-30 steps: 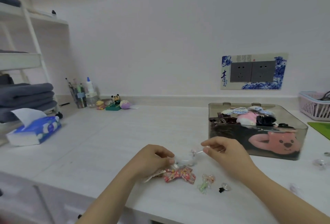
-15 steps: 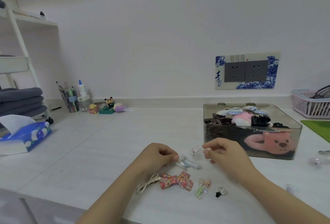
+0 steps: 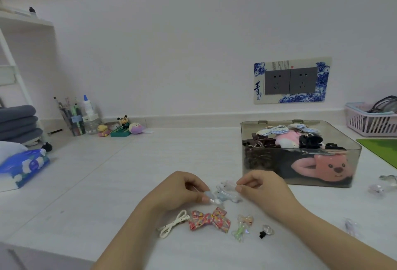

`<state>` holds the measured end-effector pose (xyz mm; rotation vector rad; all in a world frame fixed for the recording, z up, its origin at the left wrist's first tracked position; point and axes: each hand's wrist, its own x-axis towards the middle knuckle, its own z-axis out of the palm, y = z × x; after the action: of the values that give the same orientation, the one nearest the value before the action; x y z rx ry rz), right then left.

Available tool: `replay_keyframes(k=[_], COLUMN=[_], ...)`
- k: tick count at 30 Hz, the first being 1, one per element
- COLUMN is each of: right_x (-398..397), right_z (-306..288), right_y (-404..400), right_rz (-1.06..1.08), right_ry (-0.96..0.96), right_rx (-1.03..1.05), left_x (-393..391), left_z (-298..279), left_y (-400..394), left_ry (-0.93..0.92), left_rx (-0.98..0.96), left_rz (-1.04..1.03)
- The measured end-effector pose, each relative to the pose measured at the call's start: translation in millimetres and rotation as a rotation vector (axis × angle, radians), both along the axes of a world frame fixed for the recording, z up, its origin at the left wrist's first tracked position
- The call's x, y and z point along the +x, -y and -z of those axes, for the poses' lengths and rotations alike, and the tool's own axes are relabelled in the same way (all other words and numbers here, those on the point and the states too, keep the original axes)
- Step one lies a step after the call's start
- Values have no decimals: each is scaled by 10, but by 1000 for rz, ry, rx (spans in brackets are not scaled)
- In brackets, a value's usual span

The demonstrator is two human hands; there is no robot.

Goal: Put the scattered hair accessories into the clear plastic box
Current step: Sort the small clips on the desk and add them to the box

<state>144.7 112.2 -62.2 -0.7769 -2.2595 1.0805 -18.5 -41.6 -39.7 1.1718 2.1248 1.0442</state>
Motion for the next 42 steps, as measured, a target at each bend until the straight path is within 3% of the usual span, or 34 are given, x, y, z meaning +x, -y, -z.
replay_keyframes(k=[10,13,21,32,38,42], right_x=[-12,-38,-99,81,250,495], right_z=[-27,-59,-81,-282,-440,-637], right_y=[95,123,96,27,0,-121], right_rz=[-63,-102,-7,-74,-158,-166], right_ry=[82,186,232,-1,-120,-135], right_rx=[129,199,320,145,-117,-179], left_x=[26,33,54,226,470,666], left_z=[98,129,105,-64,-259,-425], left_y=[-14,-17,-4,40,-104,-305], left_ry=[71,100,55,72,-47,-118], left_rx=[170,194,193,269,346,407], left_rz=[-40,-50,-71,-33,-8,18])
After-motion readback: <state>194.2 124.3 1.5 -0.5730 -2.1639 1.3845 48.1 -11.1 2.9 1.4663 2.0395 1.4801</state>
